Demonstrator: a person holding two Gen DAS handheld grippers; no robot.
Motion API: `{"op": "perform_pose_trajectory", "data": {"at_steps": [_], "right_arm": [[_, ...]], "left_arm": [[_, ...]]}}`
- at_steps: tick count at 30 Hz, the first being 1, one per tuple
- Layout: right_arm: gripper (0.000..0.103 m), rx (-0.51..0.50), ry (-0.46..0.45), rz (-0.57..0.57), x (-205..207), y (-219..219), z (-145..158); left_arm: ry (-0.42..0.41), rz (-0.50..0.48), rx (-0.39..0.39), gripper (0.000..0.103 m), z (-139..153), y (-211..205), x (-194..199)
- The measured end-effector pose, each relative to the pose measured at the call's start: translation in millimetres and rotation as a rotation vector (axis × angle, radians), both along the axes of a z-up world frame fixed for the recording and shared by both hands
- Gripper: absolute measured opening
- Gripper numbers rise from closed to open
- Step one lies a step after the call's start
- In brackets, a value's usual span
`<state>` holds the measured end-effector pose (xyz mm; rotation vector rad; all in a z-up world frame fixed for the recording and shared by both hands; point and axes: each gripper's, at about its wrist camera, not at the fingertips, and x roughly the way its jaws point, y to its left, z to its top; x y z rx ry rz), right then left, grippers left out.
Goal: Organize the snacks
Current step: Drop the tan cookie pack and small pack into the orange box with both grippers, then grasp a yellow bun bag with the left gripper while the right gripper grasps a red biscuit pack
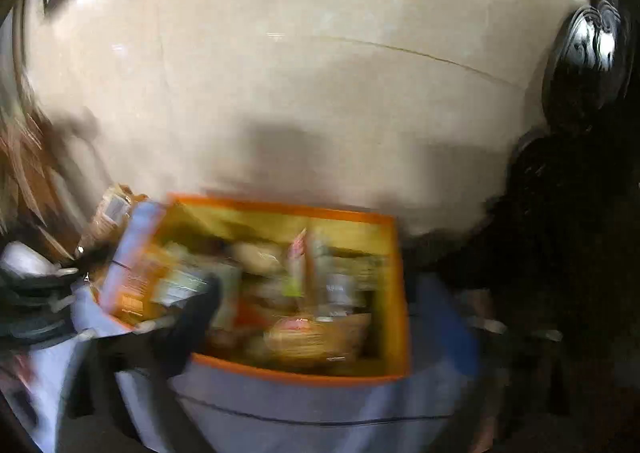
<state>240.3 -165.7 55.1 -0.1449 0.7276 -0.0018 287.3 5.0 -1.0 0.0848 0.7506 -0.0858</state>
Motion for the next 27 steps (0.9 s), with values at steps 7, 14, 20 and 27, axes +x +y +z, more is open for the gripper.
{"op": "perform_pose_trajectory", "data": {"at_steps": [7,14,20,27], "right_arm": [[0.099,0.184,0.133,-0.011,-83.1,-13.8,-43.4],[0.099,0.361,0.305,-0.121,-225.3,-18.1,-132.6],[0.099,0.307,0.330,-0.130,-282.3,3.1,-181.3],[0.099,0.244,0.336,-0.117,-274.8,16.8,-219.3]], "left_arm": [[0.090,-0.033,0.012,0.099,-37.1,21.5,-65.9],[0.104,-0.221,-0.001,0.099,-87.6,27.9,-223.4],[0.165,-0.366,0.063,0.099,-138.8,6.4,-301.3],[0.153,-0.449,-0.028,0.099,-167.0,-2.8,-318.9]]}}
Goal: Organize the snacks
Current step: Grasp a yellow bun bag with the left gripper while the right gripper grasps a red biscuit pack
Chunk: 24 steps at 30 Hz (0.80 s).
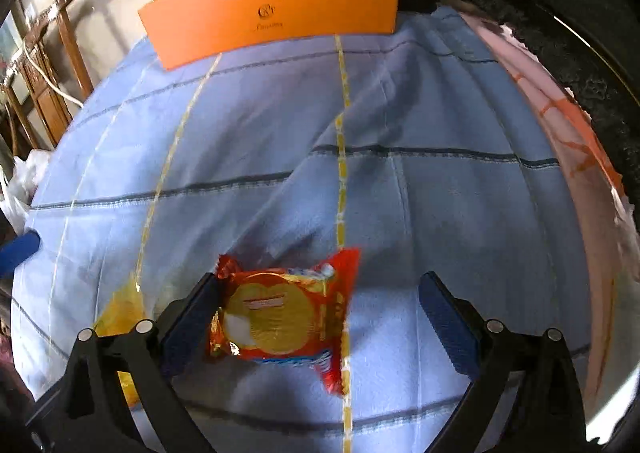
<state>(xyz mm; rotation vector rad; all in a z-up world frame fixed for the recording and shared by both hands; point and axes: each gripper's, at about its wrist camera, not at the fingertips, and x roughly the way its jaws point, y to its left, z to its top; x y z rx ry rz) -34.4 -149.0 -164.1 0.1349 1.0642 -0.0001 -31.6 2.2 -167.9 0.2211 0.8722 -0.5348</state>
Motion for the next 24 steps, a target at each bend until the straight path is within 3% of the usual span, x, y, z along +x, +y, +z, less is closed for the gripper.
{"op": "perform_pose_trajectory", "data": {"at_steps": [3,4,8,10,12,13,14,15,16,20,21,24], "right_arm": [[0.099,0.097,0.048,-0.016,-0.4,-11.0,-5.4],[0.099,0.087,0.037,0.000,-0.8,-10.9,-4.6],[0.100,0.071,0.043,0.054,-0.7,-2.6,-6.6],[0.100,0.040,0.031,0.053,-0.9,2.9,-7.5],[0.100,0.024,0.028,0.049,-1.8,6.1,-7.8],[0.094,0.012,0.036,0.043,-0.8,7.0,-7.1],[0.074,0.007,0.035,0.036,-1.9,5.0,-4.9],[0.057,0.046,0.026,0.031,-9.7,-4.7,2.5],[0.051,0.066,0.032,0.008,-10.4,-10.1,5.2],[0.050,0.167,0.055,-0.070,-16.3,-32.7,13.6],[0.050,0.166,0.044,-0.077,-19.0,-35.7,19.8],[0.050,0.161,-0.014,-0.082,-24.8,-42.1,45.4]], "left_arm": [[0.114,0.027,0.027,0.099,-18.4,3.3,6.3],[0.128,0.030,0.042,0.099,-24.8,5.1,0.6],[0.058,-0.051,0.060,0.099,-24.6,-1.9,-19.6],[0.018,-0.092,0.126,0.099,-33.1,-14.1,-22.1],[0.035,-0.115,0.210,0.099,-51.1,-21.7,-19.4],[0.042,-0.113,0.175,0.098,-52.4,-20.0,-16.6],[0.084,-0.104,0.135,0.088,-54.5,-15.7,-12.5],[0.123,-0.087,0.094,0.068,-53.2,-11.0,-8.3],[0.133,-0.066,0.066,0.058,-48.5,-7.2,-3.8],[0.304,-0.010,-0.109,0.052,-39.8,11.3,17.2],[0.315,0.006,-0.124,0.051,-36.6,13.9,19.3],[0.235,0.023,-0.095,0.049,-10.4,17.8,20.3]]}}
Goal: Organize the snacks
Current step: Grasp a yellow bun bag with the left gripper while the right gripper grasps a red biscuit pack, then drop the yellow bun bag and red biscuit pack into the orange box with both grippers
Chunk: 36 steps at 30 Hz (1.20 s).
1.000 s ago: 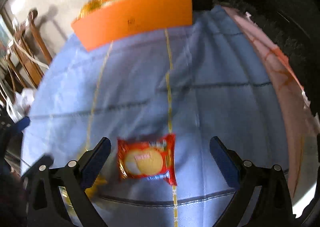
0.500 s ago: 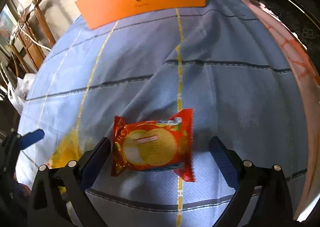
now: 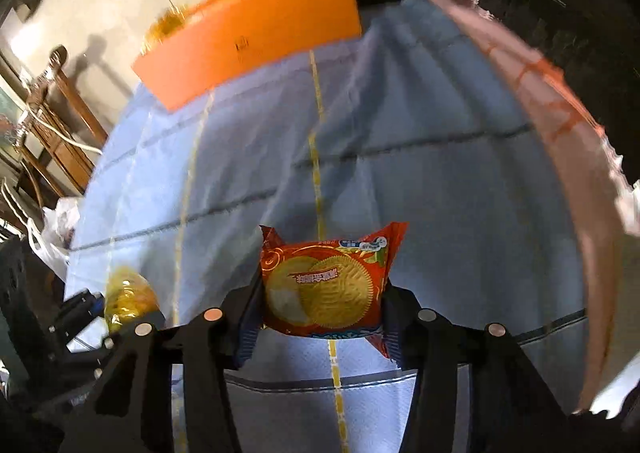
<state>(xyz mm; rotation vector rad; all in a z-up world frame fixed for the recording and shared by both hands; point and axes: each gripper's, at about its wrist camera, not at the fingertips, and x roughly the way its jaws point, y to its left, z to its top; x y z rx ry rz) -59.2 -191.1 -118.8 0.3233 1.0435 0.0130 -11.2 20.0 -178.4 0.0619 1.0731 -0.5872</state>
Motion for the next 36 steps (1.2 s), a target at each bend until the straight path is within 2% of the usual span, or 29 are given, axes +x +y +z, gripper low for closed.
{"op": "perform_pose_trajectory", "data": {"at_steps": [4,7,11,13,16,18,23,24,25,26,27,28,30,32,36], "right_arm": [[0.051,-0.024,-0.091,-0.013,11.5,-5.1,40.2],[0.051,-0.083,-0.195,0.007,34.3,-2.9,78.5],[0.051,-0.061,-0.293,0.004,86.9,-3.2,112.9],[0.051,-0.054,-0.337,0.003,115.6,-6.3,125.3],[0.051,-0.025,-0.350,0.026,169.8,-5.6,139.1],[0.051,-0.044,-0.355,0.045,205.4,-0.8,144.6],[0.051,-0.083,-0.373,0.088,283.0,6.3,157.3],[0.052,-0.085,-0.376,0.099,294.9,7.8,158.8],[0.065,-0.093,-0.381,0.105,302.9,8.3,159.4],[0.100,-0.114,-0.394,0.105,309.8,8.9,158.8],[0.099,-0.159,-0.414,0.078,314.2,9.3,157.2],[0.100,-0.203,-0.416,0.040,318.6,9.5,155.0],[0.100,-0.137,-0.383,0.063,320.3,3.9,151.7],[0.099,-0.075,-0.388,0.046,309.2,-4.4,152.4],[0.099,-0.136,-0.410,0.080,288.0,-1.3,159.4]], "left_arm": [[-0.095,0.003,0.080,0.048,40.1,-1.7,16.7],[-0.160,0.066,0.162,0.048,62.6,-7.4,46.0],[-0.226,0.160,0.111,0.048,102.2,-2.8,92.2],[-0.252,0.205,0.127,0.048,116.6,-5.7,122.0],[-0.308,0.270,0.165,0.048,134.0,-8.7,169.3],[-0.316,0.316,0.180,0.048,141.2,-7.5,202.1],[-0.299,0.399,0.148,0.048,154.0,1.6,268.6],[-0.301,0.402,0.148,0.048,155.1,1.0,276.8],[-0.305,0.395,0.147,0.048,157.1,0.3,284.9],[-0.307,0.378,0.146,0.058,158.6,-2.5,290.4],[-0.309,0.372,0.167,0.097,160.4,-8.1,294.4],[-0.334,0.398,0.190,0.096,162.1,-10.5,295.2],[-0.392,0.419,0.178,0.099,165.6,-11.2,286.3],[-0.370,0.390,0.147,0.099,166.6,-13.1,281.6],[-0.337,0.425,0.142,0.099,167.3,-13.4,279.9]]}}
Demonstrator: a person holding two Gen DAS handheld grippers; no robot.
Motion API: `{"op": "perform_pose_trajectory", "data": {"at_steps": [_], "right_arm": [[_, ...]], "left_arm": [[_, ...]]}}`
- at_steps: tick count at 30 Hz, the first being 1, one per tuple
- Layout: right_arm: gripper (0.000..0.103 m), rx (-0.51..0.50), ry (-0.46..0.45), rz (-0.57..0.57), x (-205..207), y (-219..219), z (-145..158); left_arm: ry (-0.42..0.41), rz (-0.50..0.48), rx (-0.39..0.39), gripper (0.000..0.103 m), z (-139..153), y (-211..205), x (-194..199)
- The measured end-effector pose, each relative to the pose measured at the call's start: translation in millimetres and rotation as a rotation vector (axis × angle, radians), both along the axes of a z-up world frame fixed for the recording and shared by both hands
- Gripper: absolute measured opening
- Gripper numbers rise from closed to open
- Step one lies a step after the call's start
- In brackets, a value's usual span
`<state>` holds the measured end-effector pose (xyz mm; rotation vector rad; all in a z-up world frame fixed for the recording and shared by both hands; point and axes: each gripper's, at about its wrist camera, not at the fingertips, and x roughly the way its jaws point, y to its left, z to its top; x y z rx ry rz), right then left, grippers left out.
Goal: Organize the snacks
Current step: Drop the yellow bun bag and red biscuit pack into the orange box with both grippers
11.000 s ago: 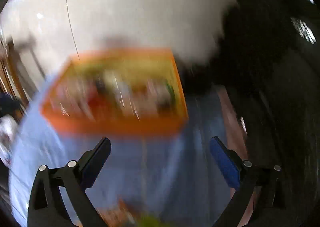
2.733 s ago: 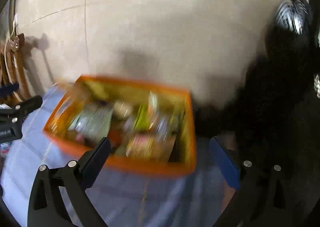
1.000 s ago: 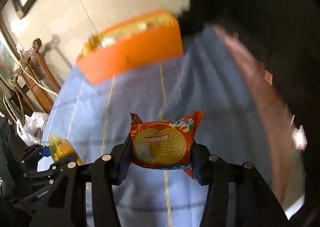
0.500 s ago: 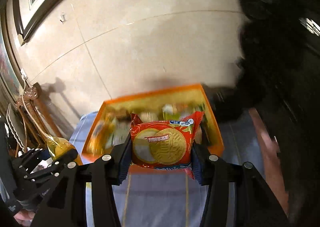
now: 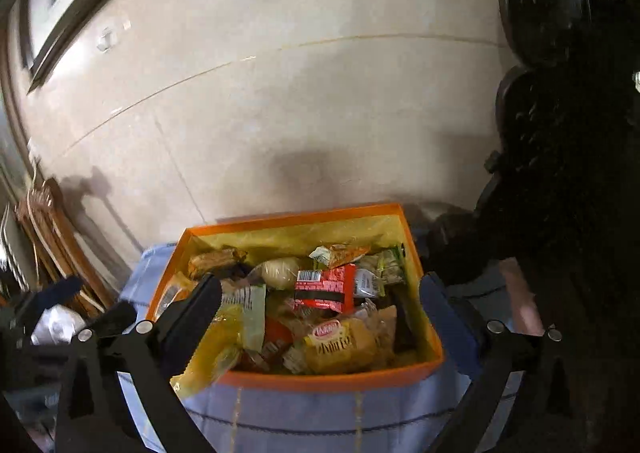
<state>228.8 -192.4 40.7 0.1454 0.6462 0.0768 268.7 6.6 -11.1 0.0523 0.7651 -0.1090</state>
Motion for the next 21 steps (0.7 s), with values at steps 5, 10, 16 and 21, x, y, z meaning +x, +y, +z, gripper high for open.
{"op": "perform_pose_trajectory", "data": {"at_steps": [5,10,16,21], "right_arm": [[0.099,-0.029,0.006,0.001,-5.0,-0.8,9.7],[0.099,0.001,0.027,-0.015,-2.1,-2.4,8.6],[0.099,-0.003,0.024,-0.013,-2.7,2.0,10.3],[0.099,-0.004,0.033,-0.015,-4.8,1.2,10.4]], "left_arm": [[0.000,0.009,0.012,0.099,4.1,0.3,-3.6],[-0.040,0.011,-0.008,0.099,9.8,2.7,-6.6],[-0.022,0.047,0.015,0.098,14.5,4.2,-5.6],[-0.008,0.035,0.015,0.098,15.5,4.5,-5.5]]}}
